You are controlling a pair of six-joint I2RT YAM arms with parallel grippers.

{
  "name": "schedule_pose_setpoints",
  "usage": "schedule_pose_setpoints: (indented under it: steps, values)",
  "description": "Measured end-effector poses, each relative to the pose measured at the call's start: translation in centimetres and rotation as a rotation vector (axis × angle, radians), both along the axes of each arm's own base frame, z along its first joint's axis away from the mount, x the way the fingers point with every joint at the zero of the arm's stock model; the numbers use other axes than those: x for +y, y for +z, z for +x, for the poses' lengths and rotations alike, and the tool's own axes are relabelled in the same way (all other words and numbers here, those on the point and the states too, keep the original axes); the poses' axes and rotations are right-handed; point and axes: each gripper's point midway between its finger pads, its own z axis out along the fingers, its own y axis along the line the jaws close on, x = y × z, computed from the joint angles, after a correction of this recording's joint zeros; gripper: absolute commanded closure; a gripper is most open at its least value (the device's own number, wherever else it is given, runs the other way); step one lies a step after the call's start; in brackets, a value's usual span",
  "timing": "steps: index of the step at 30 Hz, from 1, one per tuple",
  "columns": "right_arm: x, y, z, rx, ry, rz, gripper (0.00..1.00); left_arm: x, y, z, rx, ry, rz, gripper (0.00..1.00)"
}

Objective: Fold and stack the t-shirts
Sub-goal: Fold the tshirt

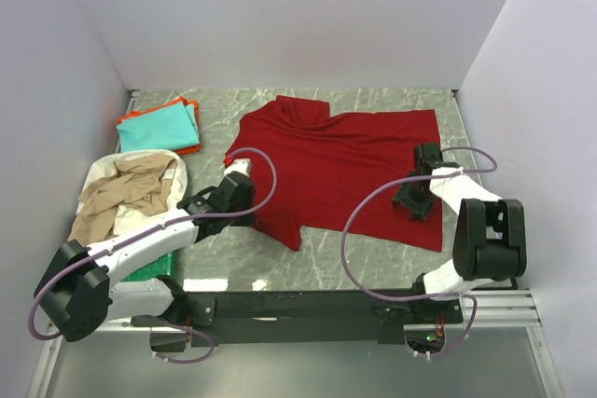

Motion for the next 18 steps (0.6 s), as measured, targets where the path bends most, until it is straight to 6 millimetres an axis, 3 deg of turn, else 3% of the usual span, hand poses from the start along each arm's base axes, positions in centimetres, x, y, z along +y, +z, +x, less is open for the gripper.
schedule_pose_setpoints:
  steps: [4,18]
  values:
    - [0.0,-0.9,0.4,0.027,-0.004,0.000,0.42,0.1,0.0,0.1,-0.001,0.002,0.001,0.99]
    - [-0.3,-0.7,4.9,0.005,-0.006,-0.007,0.42,1.8,0.1,1.5,-0.005,0.072,-0.002,0.99]
